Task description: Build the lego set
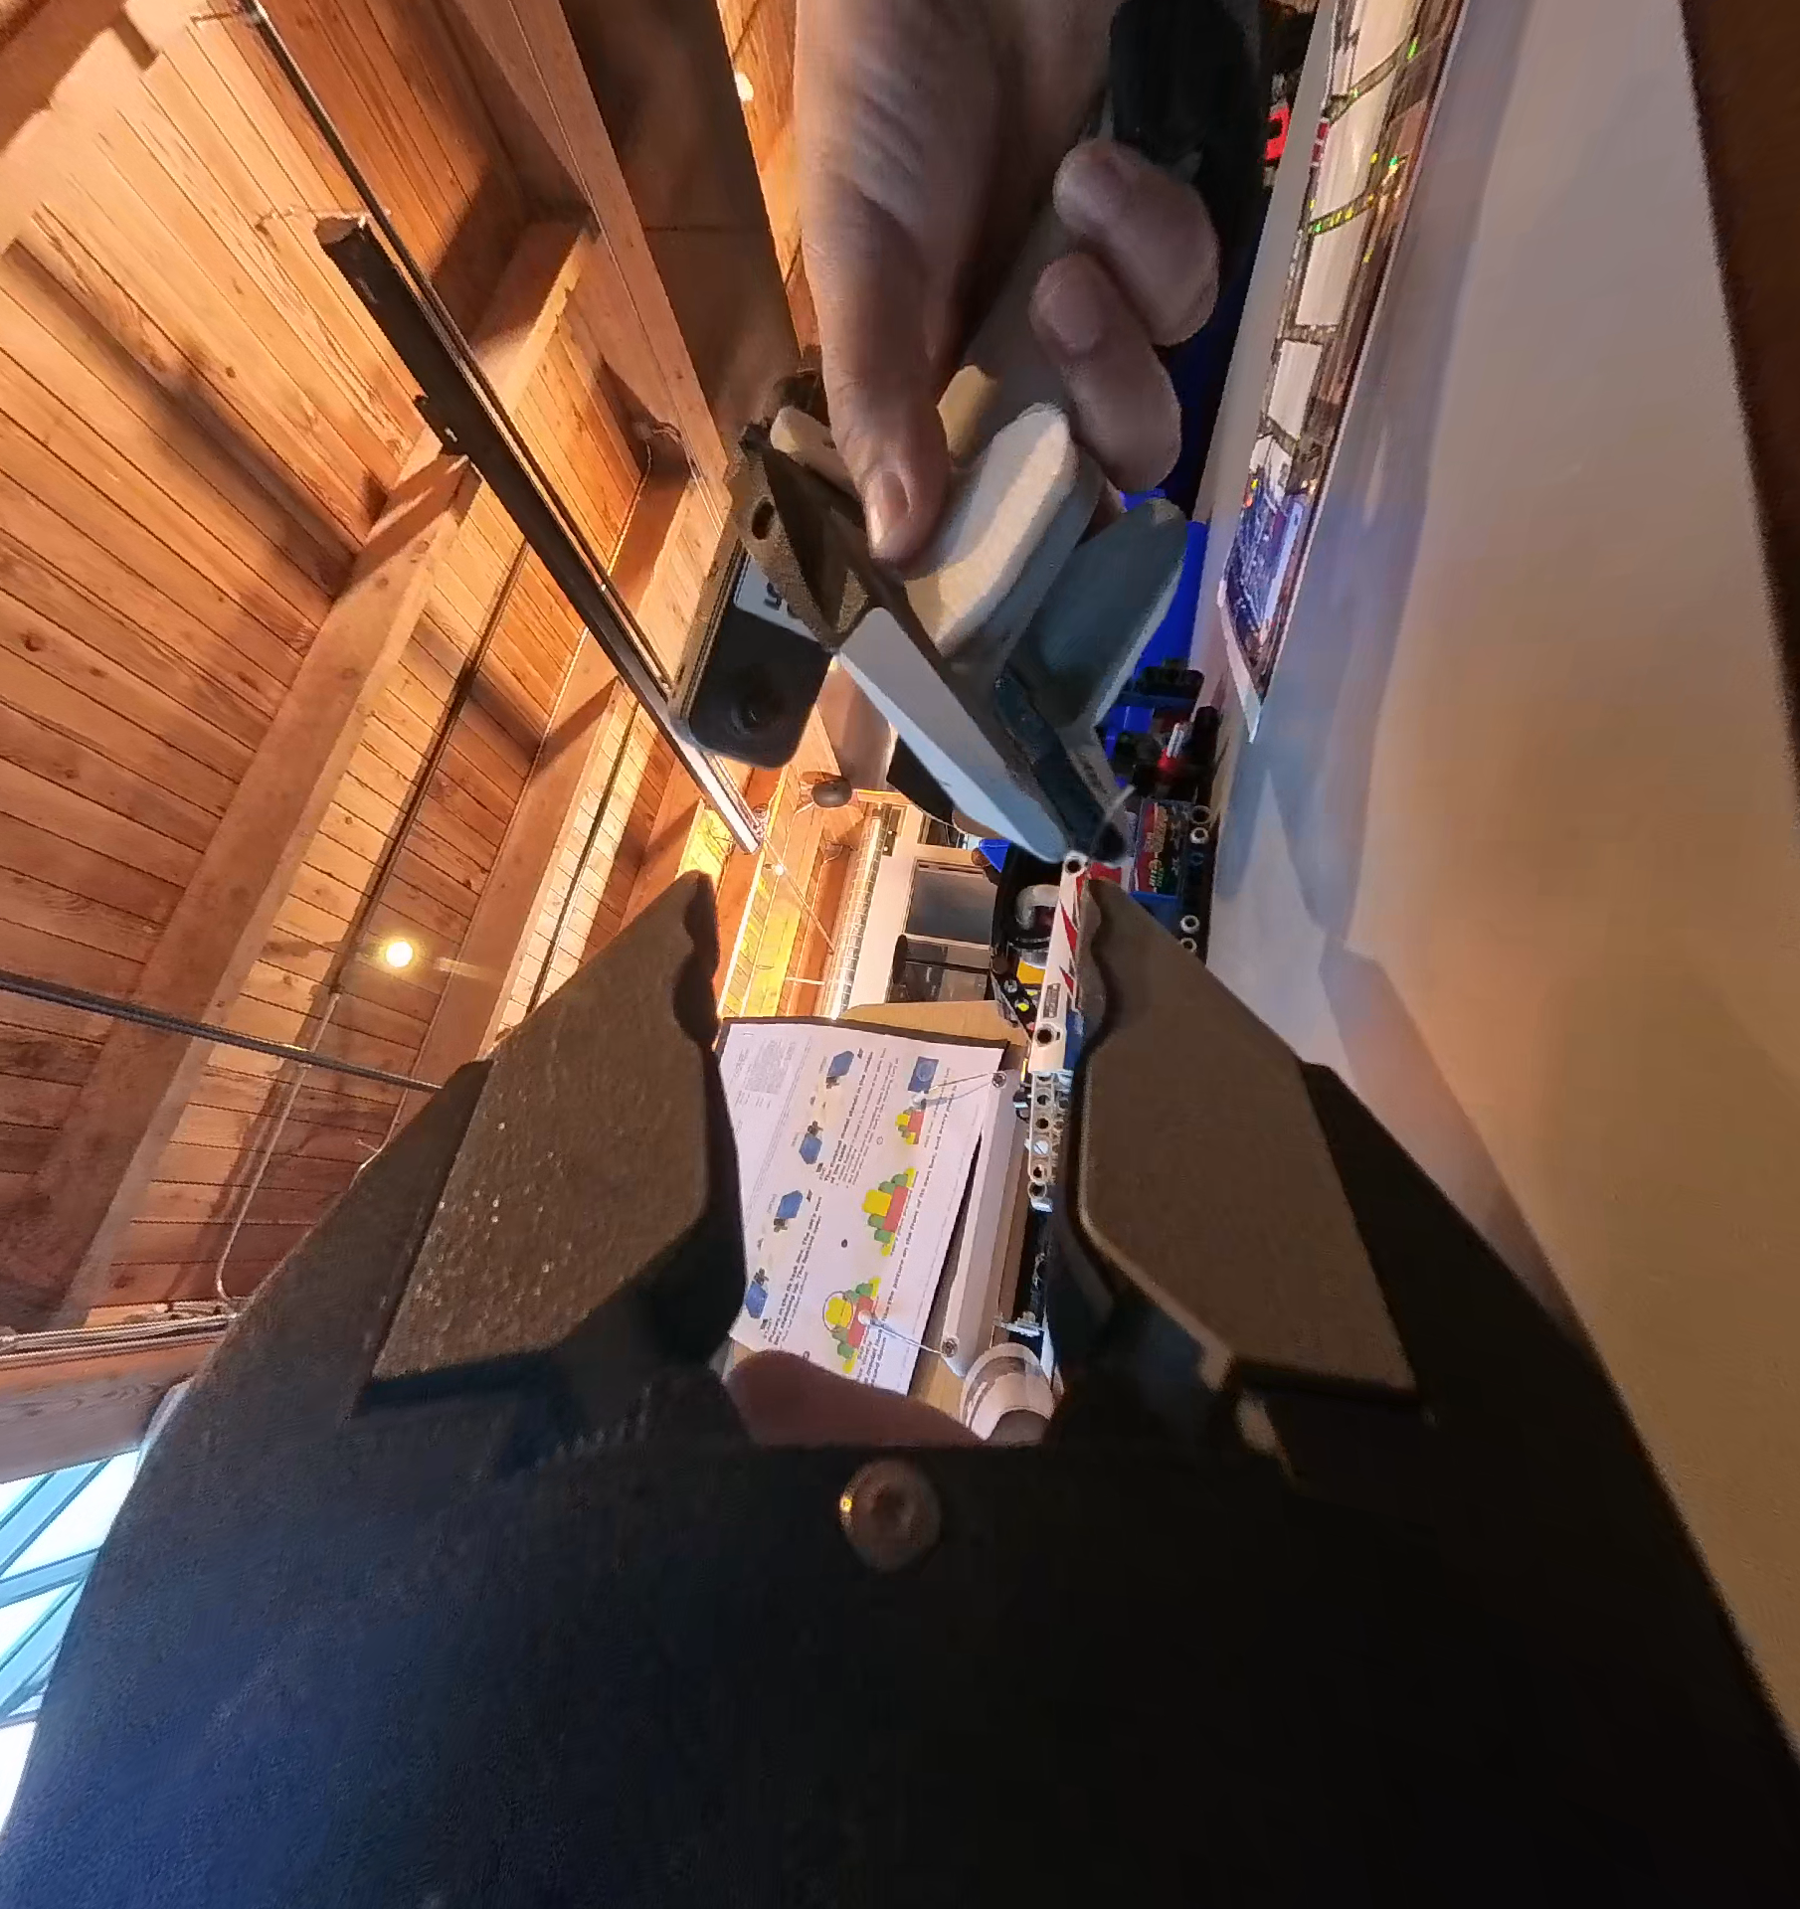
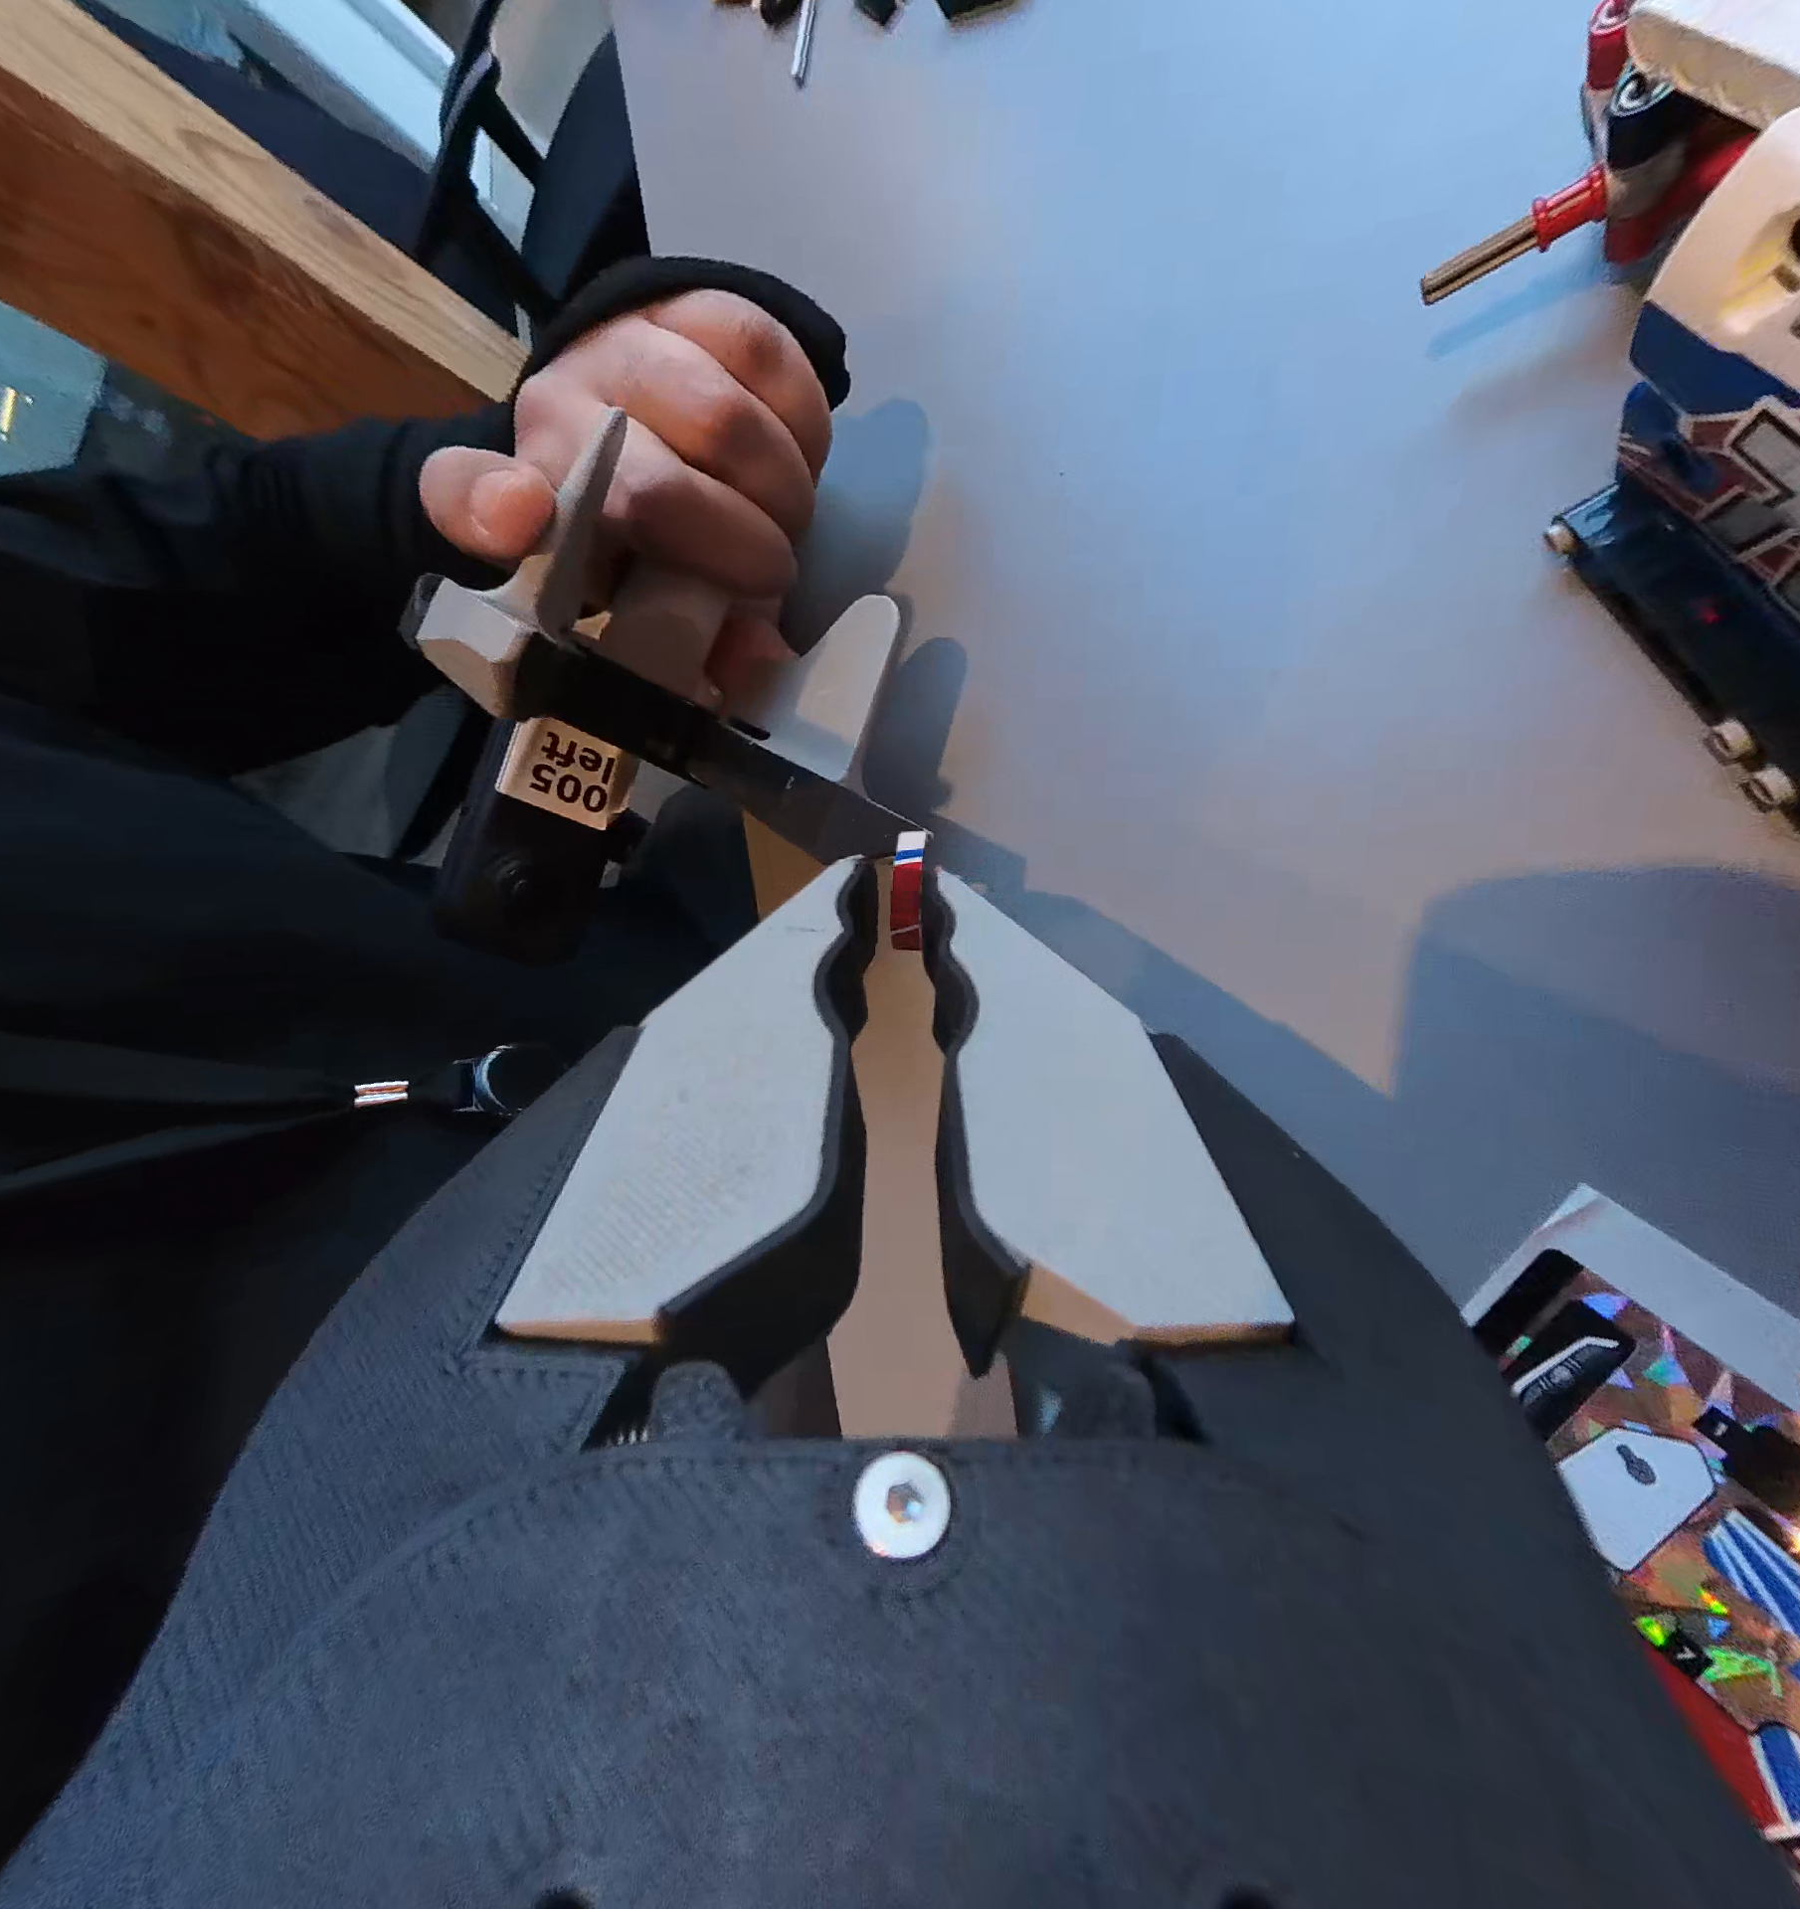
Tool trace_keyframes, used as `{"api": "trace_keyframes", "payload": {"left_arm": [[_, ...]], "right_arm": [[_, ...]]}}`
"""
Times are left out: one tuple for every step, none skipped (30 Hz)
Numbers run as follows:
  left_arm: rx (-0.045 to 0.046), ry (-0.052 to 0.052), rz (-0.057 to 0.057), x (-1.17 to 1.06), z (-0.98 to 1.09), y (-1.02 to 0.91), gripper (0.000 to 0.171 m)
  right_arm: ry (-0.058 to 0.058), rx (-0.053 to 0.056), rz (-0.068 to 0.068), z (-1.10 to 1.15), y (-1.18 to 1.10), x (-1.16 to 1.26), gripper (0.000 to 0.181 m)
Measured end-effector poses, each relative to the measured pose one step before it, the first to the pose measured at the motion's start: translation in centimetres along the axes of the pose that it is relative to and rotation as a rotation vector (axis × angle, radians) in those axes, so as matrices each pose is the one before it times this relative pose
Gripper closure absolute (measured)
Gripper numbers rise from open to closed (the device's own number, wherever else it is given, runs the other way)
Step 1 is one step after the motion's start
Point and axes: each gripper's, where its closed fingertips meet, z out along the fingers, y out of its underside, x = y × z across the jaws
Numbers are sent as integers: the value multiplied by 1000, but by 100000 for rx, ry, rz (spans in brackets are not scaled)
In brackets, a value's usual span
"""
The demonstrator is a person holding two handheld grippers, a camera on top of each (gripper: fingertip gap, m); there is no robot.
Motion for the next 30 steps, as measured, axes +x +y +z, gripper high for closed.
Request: {"api": "trace_keyframes", "payload": {"left_arm": [[4, 109, 39, 22, -2, 0, 105], [119, -39, -46, -3, 4, -7, 105], [96, -52, -205, -23, 10, -5, 106], [-136, 68, -127, 1, 4, 23, 106], [12, -93, 128, -11, 2, -11, 106], [154, -193, 45, -26, -13, -20, 107], [-49, 124, -119, 5, -3, 15, 107], [-100, 207, 16, 42, 8, 22, 107], [-68, -75, 191, 11, 15, 22, 107], [-60, -200, 4, -27, 0, -1, 108], [-359, -145, -141, -31, 17, 66, 109], [-490, -444, 127, -76, 32, 96, 109], [-168, -288, 70, -54, -4, 36, 109], [-183, 294, -98, 43, 7, 33, 108], [-294, 380, 221, 74, 3, 45, 108], [-84, 83, 419, 47, 7, 25, 108], [-109, 399, 214, 98, 16, 32, 108], [-125, 96, -52, 13, 15, 16, 108], [-76, -42, -48, -8, 13, -4, 107], [62, -9, 142, 6, -11, -35, 107], [174, -185, 264, -18, -9, -41, 108], [134, -151, 219, -12, -15, -26, 108], [37, -34, 142, -6, -5, -18, 108], [118, -114, 186, -2, -9, -43, 109], [237, -129, 121, -10, -2, -50, 110], [85, -22, 64, -1, -10, -29, 110], [-41, -8, 49, -4, 1, -3, 110], [3, -19, 50, -1, -20, -8, 110], [-3, 60, -68, 10, -13, 6, 110], [-8, 59, -16, -3, -7, -3, 110]], "right_arm": [[-214, -1, -271, -2, -23, -50, 177], [-132, -231, -20, -2, 4, -18, 178], [156, -183, -207, -10, -1, 27, 179], [19, -30, -330, 18, -13, -6, 181], [-141, -9, -172, 46, -1, -12, 181], [-512, 90, -43, 33, 0, -55, 181], [-979, 613, -5, 15, -61, -107, 181], [-1165, 1215, 250, -23, -137, -116, 181], [-1367, 1529, 670, -60, -189, -114, 181], [-1194, 1943, 810, -118, -226, -36, 181], [-774, 1963, 764, -145, -216, 24, 181], [-600, 1246, 754, -143, -117, 40, 181], [-446, 967, 573, -140, -55, 37, 181], [-415, 734, 402, -129, -12, -3, 181], [-400, 408, 238, -139, 31, -38, 181], [-366, 307, 76, -139, 48, -86, 181], [-129, 6, -48, -115, 67, -78, 181], [701, -433, -235, -88, 110, 34, 181], [2634, -847, -357, -115, 149, 323, 181], [4301, -833, -652, -142, 124, 564, 181], [2966, -334, -440, -140, 34, 366, 181], [364, -185, 597, -101, -54, 37, 181], [-818, -354, 1286, -74, -85, -68, 181], [-441, -474, 1098, -33, -133, 0, 172], [-163, -898, 886, 37, -89, 52, 164], [-1377, -1204, 528, 126, -51, -172, 165], [-2296, -1407, 25, 213, 13, -365, 169], [-1348, -1822, -188, 299, 65, -255, 170], [205, -1847, -329, 322, 95, -24, 170], [560, -1451, -294, 289, 68, 48, 171]]}}
